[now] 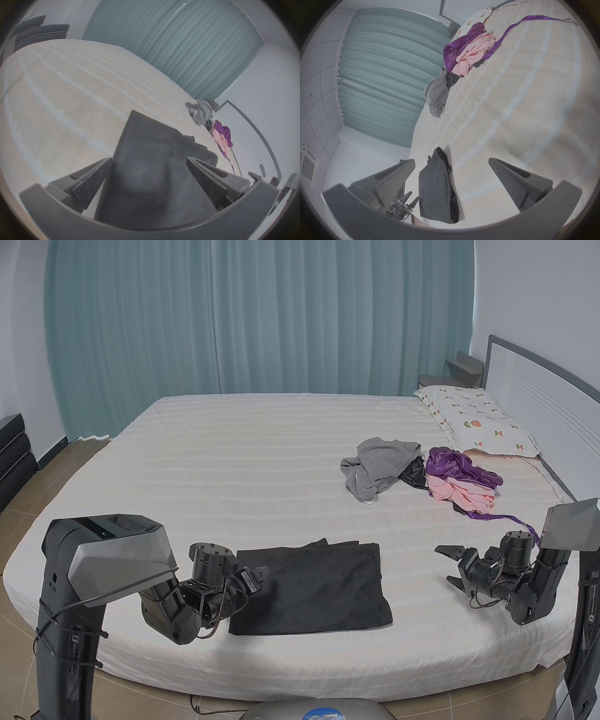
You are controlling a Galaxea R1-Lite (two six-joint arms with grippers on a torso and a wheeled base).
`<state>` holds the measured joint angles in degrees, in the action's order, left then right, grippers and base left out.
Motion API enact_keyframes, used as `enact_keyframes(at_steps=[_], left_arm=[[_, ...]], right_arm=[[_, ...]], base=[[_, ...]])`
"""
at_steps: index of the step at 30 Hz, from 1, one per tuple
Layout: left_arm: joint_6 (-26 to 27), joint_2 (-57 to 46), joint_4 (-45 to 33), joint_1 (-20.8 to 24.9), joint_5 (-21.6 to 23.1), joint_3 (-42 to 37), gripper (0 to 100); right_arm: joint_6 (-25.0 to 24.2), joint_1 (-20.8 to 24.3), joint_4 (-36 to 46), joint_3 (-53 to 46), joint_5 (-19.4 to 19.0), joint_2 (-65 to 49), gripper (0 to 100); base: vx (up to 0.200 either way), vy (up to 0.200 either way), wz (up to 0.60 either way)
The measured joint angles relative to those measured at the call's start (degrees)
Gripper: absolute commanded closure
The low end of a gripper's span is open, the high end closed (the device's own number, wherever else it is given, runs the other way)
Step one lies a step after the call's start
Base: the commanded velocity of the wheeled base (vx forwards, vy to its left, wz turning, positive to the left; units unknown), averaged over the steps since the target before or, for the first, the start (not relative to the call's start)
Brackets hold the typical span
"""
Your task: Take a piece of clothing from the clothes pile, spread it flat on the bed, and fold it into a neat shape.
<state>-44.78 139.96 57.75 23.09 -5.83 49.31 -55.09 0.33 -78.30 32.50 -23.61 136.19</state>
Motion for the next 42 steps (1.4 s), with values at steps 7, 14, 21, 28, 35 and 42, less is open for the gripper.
enact_keyframes(at_steps=[7, 14, 21, 28, 35, 42], left_arm=[[0.6, 1.8, 0.7, 0.5, -0.2, 0.3, 0], [0.4, 2.4, 0.7, 0.5, -1.4, 0.5, 0], [-0.1, 2.3, 0.7, 0.0, -3.4, -0.2, 0], [0.2, 2.5, 0.7, 0.4, -3.5, -0.4, 0], [0.4, 2.8, 0.5, 0.6, -4.0, 0.1, 100], [0.2, 3.0, 0.5, 0.6, -4.1, 0.4, 100]], right_arm=[[0.2, 0.1, -0.1, -0.1, 0.0, 0.3, 0], [0.2, 0.1, -0.1, -0.1, 0.0, 0.5, 0], [0.3, 0.1, -0.1, -0.1, 0.1, 0.6, 0], [0.3, 0.1, -0.1, -0.1, 0.1, 0.6, 0], [0.3, 0.1, -0.1, -0.1, 0.1, 0.7, 0], [0.3, 0.1, -0.1, -0.1, 0.1, 0.7, 0]], base=[[0.0, 0.0, 0.0], [0.0, 0.0, 0.0], [0.0, 0.0, 0.0], [0.0, 0.0, 0.0], [0.0, 0.0, 0.0], [0.0, 0.0, 0.0]])
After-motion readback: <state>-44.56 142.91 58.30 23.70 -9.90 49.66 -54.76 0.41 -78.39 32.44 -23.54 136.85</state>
